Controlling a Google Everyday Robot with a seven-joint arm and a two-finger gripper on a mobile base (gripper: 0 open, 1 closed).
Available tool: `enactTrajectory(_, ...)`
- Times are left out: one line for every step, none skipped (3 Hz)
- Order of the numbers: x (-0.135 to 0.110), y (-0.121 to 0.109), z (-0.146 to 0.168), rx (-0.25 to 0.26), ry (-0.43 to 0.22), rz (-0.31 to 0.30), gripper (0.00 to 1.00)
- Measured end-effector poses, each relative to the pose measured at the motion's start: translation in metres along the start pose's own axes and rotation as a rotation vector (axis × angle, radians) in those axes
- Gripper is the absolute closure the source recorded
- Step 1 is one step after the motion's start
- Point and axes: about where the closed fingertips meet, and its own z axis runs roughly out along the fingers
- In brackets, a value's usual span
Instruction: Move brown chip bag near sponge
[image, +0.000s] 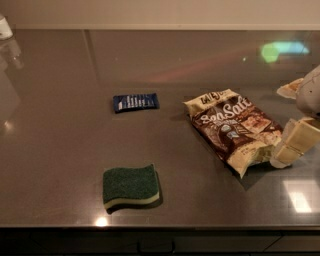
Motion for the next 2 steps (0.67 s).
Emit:
enactTrajectory(0.0150,0.0024,0.0294,-0.030,-0.040,-0.012,0.00)
enactTrajectory(0.0192,0.0041,0.0374,-0.038,-0.048,-0.018,0.00)
